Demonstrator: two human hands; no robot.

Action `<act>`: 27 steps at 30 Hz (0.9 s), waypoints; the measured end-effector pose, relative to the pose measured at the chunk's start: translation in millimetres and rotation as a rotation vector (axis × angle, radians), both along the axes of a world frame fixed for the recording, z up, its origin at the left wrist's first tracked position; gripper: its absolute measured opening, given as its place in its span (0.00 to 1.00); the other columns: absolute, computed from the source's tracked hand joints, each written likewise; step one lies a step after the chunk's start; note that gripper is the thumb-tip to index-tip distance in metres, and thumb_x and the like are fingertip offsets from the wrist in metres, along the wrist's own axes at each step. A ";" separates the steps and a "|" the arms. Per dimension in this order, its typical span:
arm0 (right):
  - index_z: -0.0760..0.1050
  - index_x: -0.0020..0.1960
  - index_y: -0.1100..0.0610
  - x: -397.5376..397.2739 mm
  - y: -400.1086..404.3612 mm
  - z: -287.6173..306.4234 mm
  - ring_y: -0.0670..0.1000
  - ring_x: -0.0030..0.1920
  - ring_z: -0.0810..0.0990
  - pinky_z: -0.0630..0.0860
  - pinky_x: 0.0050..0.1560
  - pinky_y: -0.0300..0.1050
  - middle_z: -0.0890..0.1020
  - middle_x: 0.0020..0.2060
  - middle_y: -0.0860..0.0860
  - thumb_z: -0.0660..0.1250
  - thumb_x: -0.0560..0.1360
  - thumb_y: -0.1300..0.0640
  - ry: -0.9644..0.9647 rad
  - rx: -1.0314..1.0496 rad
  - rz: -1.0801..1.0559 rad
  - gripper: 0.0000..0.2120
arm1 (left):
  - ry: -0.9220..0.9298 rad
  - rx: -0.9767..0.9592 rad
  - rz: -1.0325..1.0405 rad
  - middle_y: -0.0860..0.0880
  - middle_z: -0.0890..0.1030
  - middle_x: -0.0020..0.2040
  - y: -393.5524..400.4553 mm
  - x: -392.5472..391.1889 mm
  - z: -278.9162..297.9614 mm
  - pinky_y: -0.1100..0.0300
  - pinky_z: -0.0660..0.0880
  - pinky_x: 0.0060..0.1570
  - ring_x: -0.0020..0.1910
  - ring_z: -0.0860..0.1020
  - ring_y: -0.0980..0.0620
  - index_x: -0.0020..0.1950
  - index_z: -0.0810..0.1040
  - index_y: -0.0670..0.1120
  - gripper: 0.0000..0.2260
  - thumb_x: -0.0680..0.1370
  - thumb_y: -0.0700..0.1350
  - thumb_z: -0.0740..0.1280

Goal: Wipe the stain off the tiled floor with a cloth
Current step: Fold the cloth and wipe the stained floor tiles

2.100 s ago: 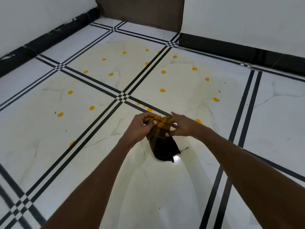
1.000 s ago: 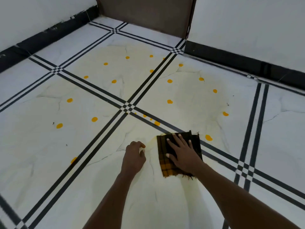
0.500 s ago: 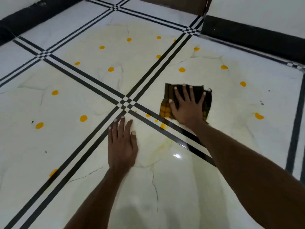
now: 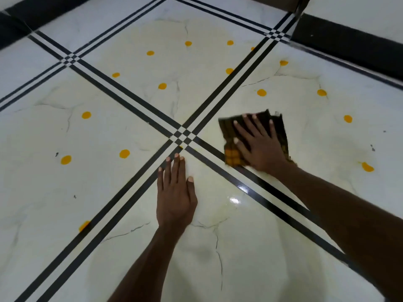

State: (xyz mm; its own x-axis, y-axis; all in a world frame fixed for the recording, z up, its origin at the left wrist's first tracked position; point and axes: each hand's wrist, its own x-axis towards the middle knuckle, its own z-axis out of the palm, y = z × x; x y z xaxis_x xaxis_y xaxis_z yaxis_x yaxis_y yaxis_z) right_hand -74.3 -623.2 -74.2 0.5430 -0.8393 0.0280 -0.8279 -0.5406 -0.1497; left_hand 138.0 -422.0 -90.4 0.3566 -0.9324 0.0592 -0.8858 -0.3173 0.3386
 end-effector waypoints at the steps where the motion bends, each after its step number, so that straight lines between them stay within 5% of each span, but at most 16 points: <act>1: 0.54 0.84 0.44 27.3 -16.4 0.6 0.58 0.85 0.51 0.48 0.80 0.73 0.56 0.85 0.52 0.44 0.84 0.37 -0.010 0.015 -0.075 0.30 | 0.014 -0.007 0.011 0.49 0.51 0.85 0.0 -0.2 -0.3 0.48 0.48 0.83 0.84 0.46 0.52 0.84 0.50 0.46 0.27 0.86 0.52 0.47; 3: 0.53 0.85 0.45 89.9 -20.9 0.3 0.59 0.85 0.50 0.44 0.81 0.72 0.54 0.85 0.53 0.42 0.83 0.37 -0.001 0.037 -0.046 0.31 | 0.053 -0.031 0.043 0.47 0.51 0.85 -0.6 -1.9 -0.7 0.51 0.47 0.83 0.84 0.47 0.52 0.84 0.49 0.45 0.27 0.86 0.51 0.49; 6: 0.54 0.84 0.44 138.2 32.1 -0.7 0.57 0.85 0.50 0.46 0.81 0.71 0.55 0.85 0.51 0.41 0.84 0.39 0.028 -0.012 0.296 0.30 | 0.091 -0.097 0.093 0.45 0.53 0.85 -0.9 -2.8 1.0 0.52 0.50 0.83 0.84 0.50 0.50 0.84 0.52 0.43 0.28 0.86 0.52 0.51; 10: 0.49 0.85 0.41 56.3 70.0 1.4 0.51 0.85 0.44 0.41 0.83 0.64 0.49 0.85 0.46 0.44 0.86 0.38 0.081 0.002 0.539 0.28 | 0.115 -0.069 0.066 0.45 0.52 0.85 0.9 -1.2 1.6 0.50 0.50 0.83 0.84 0.48 0.51 0.84 0.51 0.43 0.31 0.85 0.58 0.49; 13: 0.47 0.84 0.39 -9.8 25.8 3.8 0.52 0.85 0.46 0.45 0.82 0.68 0.51 0.85 0.46 0.44 0.85 0.36 0.076 -0.003 0.349 0.28 | 0.059 -0.044 0.036 0.45 0.51 0.85 1.4 -0.5 2.5 0.48 0.50 0.83 0.85 0.46 0.50 0.84 0.51 0.46 0.30 0.85 0.58 0.49; 17: 0.52 0.84 0.42 16.9 -1.3 4.8 0.57 0.85 0.50 0.45 0.80 0.74 0.55 0.85 0.51 0.42 0.84 0.36 0.001 0.031 -0.108 0.30 | -0.021 -0.010 -0.015 0.45 0.50 0.85 -0.2 0.9 1.3 0.48 0.45 0.83 0.85 0.44 0.48 0.84 0.53 0.53 0.26 0.85 0.57 0.47; 22: 0.50 0.85 0.43 3.7 110.3 2.3 0.55 0.85 0.44 0.45 0.81 0.71 0.50 0.86 0.49 0.46 0.87 0.39 -0.011 0.016 0.262 0.28 | -0.026 -0.018 -0.036 0.43 0.52 0.85 2.6 5.3 1.4 0.45 0.49 0.83 0.85 0.47 0.46 0.84 0.55 0.54 0.26 0.85 0.56 0.48; 27: 0.49 0.85 0.42 -169.9 172.5 11.2 0.52 0.86 0.45 0.48 0.83 0.67 0.49 0.86 0.46 0.50 0.86 0.39 0.104 0.048 0.290 0.29 | -0.029 -0.034 -0.044 0.40 0.55 0.84 3.8 3.0 4.3 0.42 0.51 0.82 0.84 0.50 0.42 0.83 0.59 0.51 0.26 0.85 0.56 0.48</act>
State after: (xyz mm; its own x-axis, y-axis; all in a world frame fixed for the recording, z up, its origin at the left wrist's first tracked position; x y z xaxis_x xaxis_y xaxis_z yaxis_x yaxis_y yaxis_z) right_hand -244.2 -450.7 -62.9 0.7578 -0.6480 -0.0761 -0.6524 -0.7507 -0.1036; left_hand 141.0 -418.2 -86.1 0.3130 -0.9444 0.1006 -0.9083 -0.2668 0.3222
